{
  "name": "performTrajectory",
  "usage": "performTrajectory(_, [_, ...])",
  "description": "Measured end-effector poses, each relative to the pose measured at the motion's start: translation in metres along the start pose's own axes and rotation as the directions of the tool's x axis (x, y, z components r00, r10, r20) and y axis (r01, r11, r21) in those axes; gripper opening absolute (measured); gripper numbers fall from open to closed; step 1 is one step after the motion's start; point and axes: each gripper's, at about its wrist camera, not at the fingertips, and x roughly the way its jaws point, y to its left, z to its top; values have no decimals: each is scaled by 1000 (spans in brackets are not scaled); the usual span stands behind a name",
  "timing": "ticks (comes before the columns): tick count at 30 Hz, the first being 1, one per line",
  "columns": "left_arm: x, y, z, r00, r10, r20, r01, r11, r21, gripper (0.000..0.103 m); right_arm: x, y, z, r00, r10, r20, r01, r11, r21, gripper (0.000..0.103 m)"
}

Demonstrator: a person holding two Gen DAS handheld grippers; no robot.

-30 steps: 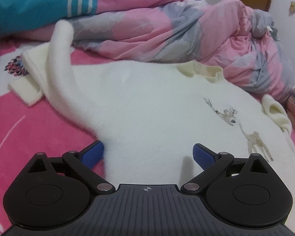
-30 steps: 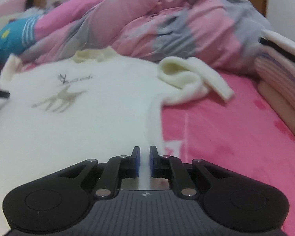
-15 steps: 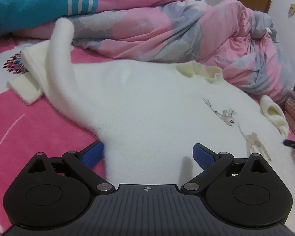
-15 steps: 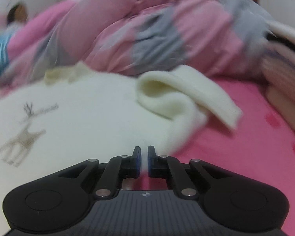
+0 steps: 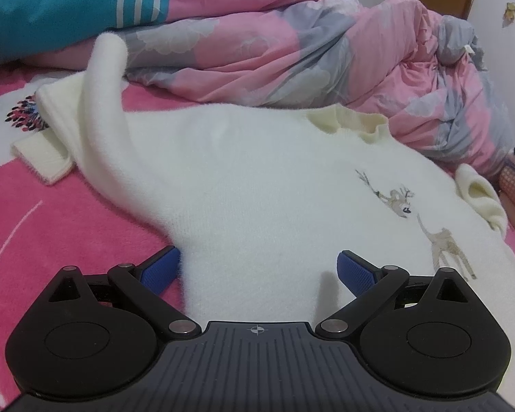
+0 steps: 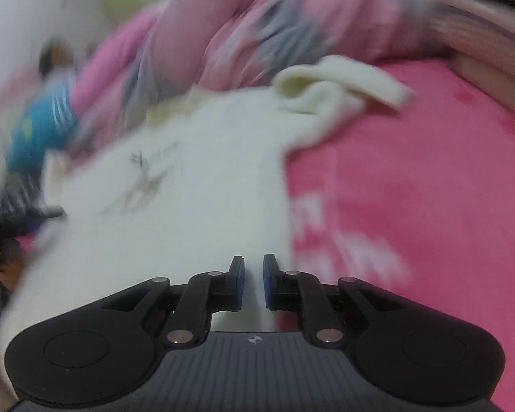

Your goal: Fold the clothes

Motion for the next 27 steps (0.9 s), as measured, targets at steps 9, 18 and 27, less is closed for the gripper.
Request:
performTrajectory(9, [-31,-17,0,996,12,93,-22,994,104,98,-122,-15,-75,988,-55,147,19,971,236,17])
performTrajectory(18, [-108,-96,-77,995,11,97,-41,949,313,100,-44,102,-44,970,181,163,-161,978,-131,24])
performTrajectory(27, [-136,-120,-166,978,161,132,-202,892,404,100,-18,138,-112,976,216,3,-209,949,-237,32])
